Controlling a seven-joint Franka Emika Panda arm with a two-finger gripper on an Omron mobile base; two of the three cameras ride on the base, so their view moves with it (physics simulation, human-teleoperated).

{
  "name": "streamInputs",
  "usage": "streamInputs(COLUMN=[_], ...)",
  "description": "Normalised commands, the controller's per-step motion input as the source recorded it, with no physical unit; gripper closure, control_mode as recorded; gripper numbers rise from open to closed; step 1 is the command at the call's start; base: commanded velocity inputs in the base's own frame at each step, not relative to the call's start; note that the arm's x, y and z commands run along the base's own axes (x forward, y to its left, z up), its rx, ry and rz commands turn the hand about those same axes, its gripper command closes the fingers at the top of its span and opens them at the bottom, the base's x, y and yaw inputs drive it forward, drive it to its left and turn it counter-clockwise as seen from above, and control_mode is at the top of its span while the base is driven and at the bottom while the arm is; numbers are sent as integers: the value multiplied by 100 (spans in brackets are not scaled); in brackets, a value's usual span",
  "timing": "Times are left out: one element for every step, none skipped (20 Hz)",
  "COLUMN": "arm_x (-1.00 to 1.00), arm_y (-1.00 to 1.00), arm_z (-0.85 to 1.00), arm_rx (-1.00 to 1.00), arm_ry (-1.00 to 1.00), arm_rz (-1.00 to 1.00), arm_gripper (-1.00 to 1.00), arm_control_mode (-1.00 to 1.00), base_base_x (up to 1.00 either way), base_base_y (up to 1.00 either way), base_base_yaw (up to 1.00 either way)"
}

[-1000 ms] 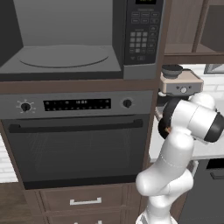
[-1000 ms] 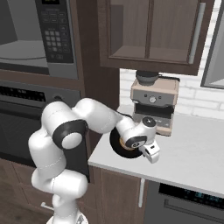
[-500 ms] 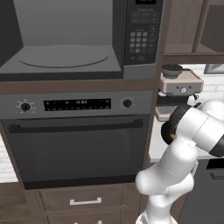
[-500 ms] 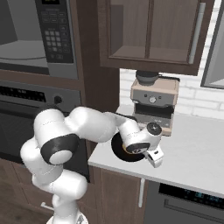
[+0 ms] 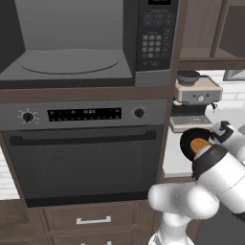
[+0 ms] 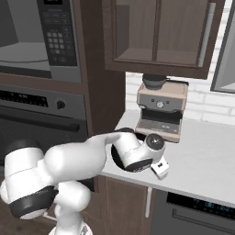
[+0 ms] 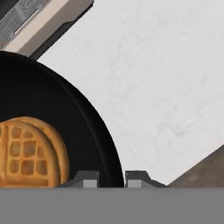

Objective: Open the microwave, place the bowl with waffle inside the microwave, then close the microwave door and turn it on.

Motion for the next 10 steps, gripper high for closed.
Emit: streamInputs(arm_x=[-28, -34, -36, -45, -51, -53, -59, -65, -71, -76], arm_y=[15, 14, 11, 0, 0, 0, 0, 0, 0, 0], arm_z=[61, 64, 66, 66, 63, 61, 54, 53, 46, 42], arm_rx=[0, 0, 0, 0, 5, 8, 12, 16, 18, 19], arm_ry=[0, 0, 0, 0, 0, 0, 0, 0, 0, 0], arm_rz=[-7, -9, -11, -12, -17, -19, -22, -26, -30, -32], arm_gripper=[100, 100, 100, 100, 100, 100, 100, 100, 100, 100], arm_control_mode=[-100, -100, -100, -100, -100, -100, -100, -100, -100, -100], base_base_x=[0, 0, 0, 0, 0, 0, 0, 0, 0, 0], base_base_y=[0, 0, 0, 0, 0, 0, 0, 0, 0, 0], base_base_yaw=[0, 0, 0, 0, 0, 0, 0, 0, 0, 0])
